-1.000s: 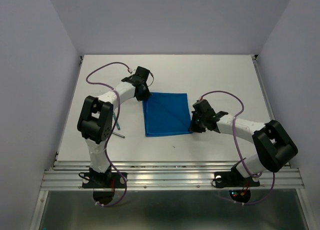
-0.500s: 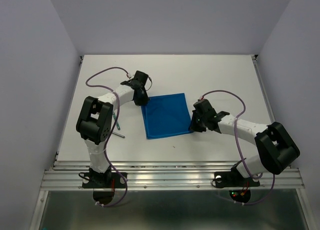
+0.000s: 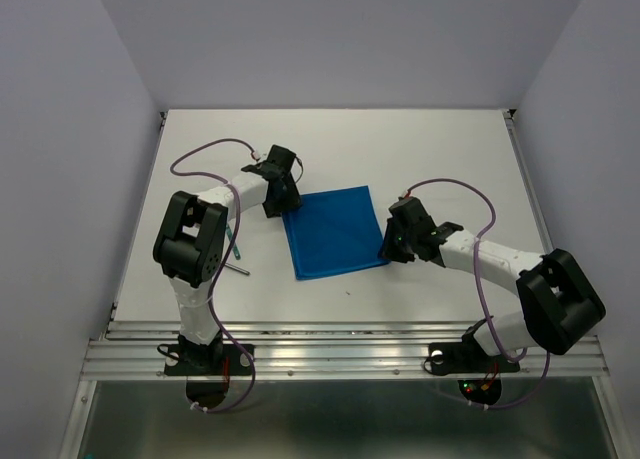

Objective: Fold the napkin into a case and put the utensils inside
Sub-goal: Smooth out the lower triangle-folded napkin at the center of the board.

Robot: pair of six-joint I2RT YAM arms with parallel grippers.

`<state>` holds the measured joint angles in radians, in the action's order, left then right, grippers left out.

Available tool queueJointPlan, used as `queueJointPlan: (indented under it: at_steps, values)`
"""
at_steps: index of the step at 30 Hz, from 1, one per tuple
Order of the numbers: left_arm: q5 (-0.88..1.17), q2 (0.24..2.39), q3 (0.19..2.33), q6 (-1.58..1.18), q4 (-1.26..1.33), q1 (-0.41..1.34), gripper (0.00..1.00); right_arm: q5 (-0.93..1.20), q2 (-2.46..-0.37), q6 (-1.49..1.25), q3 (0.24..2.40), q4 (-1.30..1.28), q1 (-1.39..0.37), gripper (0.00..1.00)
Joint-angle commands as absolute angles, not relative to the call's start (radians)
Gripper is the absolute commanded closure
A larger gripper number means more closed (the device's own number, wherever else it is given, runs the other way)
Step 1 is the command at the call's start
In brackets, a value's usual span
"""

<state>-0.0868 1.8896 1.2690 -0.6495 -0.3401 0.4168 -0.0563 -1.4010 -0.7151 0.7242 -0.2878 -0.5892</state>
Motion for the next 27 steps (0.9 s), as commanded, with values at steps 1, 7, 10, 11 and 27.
queueJointPlan:
  at_steps: [1,7,10,11,27]
  values:
    - [-0.115,1.850,1.261,-0.667,-0.311,0.407,0.46,-0.075,-1.388,-0.718,0.750,-0.298,-0.586,0.75]
    - [-0.114,1.852,1.229,-0.690,-0.244,0.391,0.47,-0.071,-1.382,-0.718,0.744,-0.302,-0.586,0.75]
    - [-0.112,1.848,1.218,-0.695,-0.219,0.390,0.50,-0.072,-1.378,-0.719,0.742,-0.304,-0.586,0.75]
    - [-0.110,1.851,1.223,-0.692,-0.219,0.390,0.51,-0.072,-1.378,-0.719,0.742,-0.304,-0.586,0.75]
    - [-0.071,1.891,1.235,-0.641,-0.212,0.390,1.00,-0.061,-1.385,-0.713,0.761,-0.310,-0.586,0.76]
